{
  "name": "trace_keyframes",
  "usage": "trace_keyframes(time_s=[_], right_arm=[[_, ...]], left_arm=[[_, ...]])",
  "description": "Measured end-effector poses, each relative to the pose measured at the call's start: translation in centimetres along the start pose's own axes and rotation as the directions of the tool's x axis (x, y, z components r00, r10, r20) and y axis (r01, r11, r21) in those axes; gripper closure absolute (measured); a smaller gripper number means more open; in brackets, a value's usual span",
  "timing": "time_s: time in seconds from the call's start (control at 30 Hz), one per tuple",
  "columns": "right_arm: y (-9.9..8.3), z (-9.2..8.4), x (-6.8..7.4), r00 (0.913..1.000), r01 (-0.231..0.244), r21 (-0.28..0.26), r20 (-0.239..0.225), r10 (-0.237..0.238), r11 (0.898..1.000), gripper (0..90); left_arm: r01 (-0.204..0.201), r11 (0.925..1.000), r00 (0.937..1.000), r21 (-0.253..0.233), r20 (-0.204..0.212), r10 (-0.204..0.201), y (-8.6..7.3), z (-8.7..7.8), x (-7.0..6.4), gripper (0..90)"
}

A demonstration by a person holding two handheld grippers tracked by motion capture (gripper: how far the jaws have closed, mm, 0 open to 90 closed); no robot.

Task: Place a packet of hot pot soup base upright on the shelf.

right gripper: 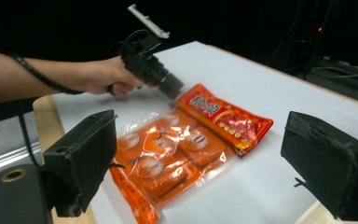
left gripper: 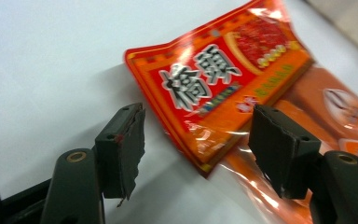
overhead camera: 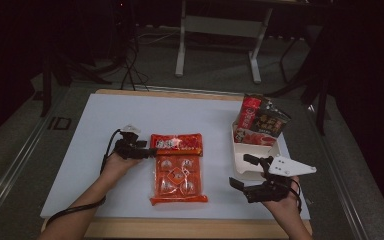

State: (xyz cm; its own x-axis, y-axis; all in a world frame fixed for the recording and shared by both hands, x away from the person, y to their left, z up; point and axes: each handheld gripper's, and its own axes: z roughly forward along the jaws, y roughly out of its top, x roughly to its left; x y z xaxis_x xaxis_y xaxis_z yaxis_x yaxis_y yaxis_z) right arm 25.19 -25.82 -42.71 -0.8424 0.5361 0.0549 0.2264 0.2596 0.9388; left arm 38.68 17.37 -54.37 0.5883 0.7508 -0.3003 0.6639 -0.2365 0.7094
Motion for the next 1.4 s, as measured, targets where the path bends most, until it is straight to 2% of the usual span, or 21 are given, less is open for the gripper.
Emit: trace_keyframes(time_s=[0.13,0.3,0.37,0.43,0.47,0.5,0.6,0.73,0.83,0.93,1.0,1.13,1.27,1.4], right_arm=[[-0.2,0.2,-0.1,0.9995,-0.002,0.029,0.033,0.001,1.0,10.4],[-0.2,0.2,0.1,0.9998,0.008,0.036,0.02,-0.009,0.999,10.8],[-0.2,0.1,0.0,0.9997,0.01,0.032,0.02,-0.011,0.999,12.2],[-0.2,0.0,0.0,0.9997,0.007,0.029,0.025,-0.008,1.0,12.3],[-0.2,0.0,0.0,0.9998,0.005,0.031,0.02,-0.006,1.0,12.4],[-0.2,-0.1,0.0,0.9997,0.007,0.03,0.022,-0.007,1.0,12.5],[-0.2,-0.1,0.0,0.9998,0.006,0.026,0.021,-0.007,1.0,13.0],[-0.2,0.0,0.1,0.9998,0.009,0.028,0.016,-0.009,1.0,13.1],[-0.3,0.2,0.0,0.9999,0.008,0.035,0.014,-0.008,0.999,13.2],[-0.3,0.3,-0.1,0.9999,0.006,0.039,0.014,-0.006,0.999,13.4],[-0.3,0.3,-0.1,0.9999,0.004,0.039,0.012,-0.004,0.999,13.7],[-0.4,0.2,-0.1,0.9999,0.004,0.038,0.014,-0.005,0.999,14.5],[-0.3,0.1,-0.3,0.9998,-0.001,0.035,0.021,0.001,0.999,14.5],[-0.3,0.0,-0.3,0.9995,-0.001,0.032,0.032,0.0,1.0,14.5]], left_arm=[[0.02,0.9997,0.9996,0.014,-0.02,-0.019,0.2,0.9,0.6,38.6],[0.045,0.999,0.999,0.004,-0.001,-0.045,0.3,1.5,1.0,45.0],[0.036,0.9993,0.9993,0.01,0.004,-0.036,0.4,1.7,1.0,49.4],[0.038,0.999,0.9987,0.023,0.033,-0.039,0.5,1.8,0.9,56.1],[0.037,0.9989,0.9985,0.027,0.038,-0.038,0.6,1.9,0.8,56.8],[0.039,0.9986,0.9969,0.037,0.067,-0.041,0.6,2.0,0.7,59.3],[0.041,0.9978,0.9944,0.052,0.095,-0.046,0.8,2.4,0.4,62.0],[0.045,0.9973,0.9925,0.058,0.111,-0.051,1.0,2.9,-0.1,64.6],[0.048,0.997,0.9917,0.06,0.117,-0.055,1.0,3.1,-0.3,70.6],[0.045,0.9965,0.9932,0.07,0.104,-0.052,1.2,3.3,-0.6,79.6],[0.029,0.9971,0.9959,0.07,0.084,-0.035,1.4,3.3,-1.0,88.1],[0.027,0.9973,0.9969,0.068,0.072,-0.032,1.6,2.9,-1.3,88.7],[0.004,0.9989,0.9972,0.047,0.075,-0.007,2.2,2.1,-1.7,89.0],[0.002,0.9998,0.9973,0.02,0.073,-0.004,2.5,1.1,-2.2,89.0]])
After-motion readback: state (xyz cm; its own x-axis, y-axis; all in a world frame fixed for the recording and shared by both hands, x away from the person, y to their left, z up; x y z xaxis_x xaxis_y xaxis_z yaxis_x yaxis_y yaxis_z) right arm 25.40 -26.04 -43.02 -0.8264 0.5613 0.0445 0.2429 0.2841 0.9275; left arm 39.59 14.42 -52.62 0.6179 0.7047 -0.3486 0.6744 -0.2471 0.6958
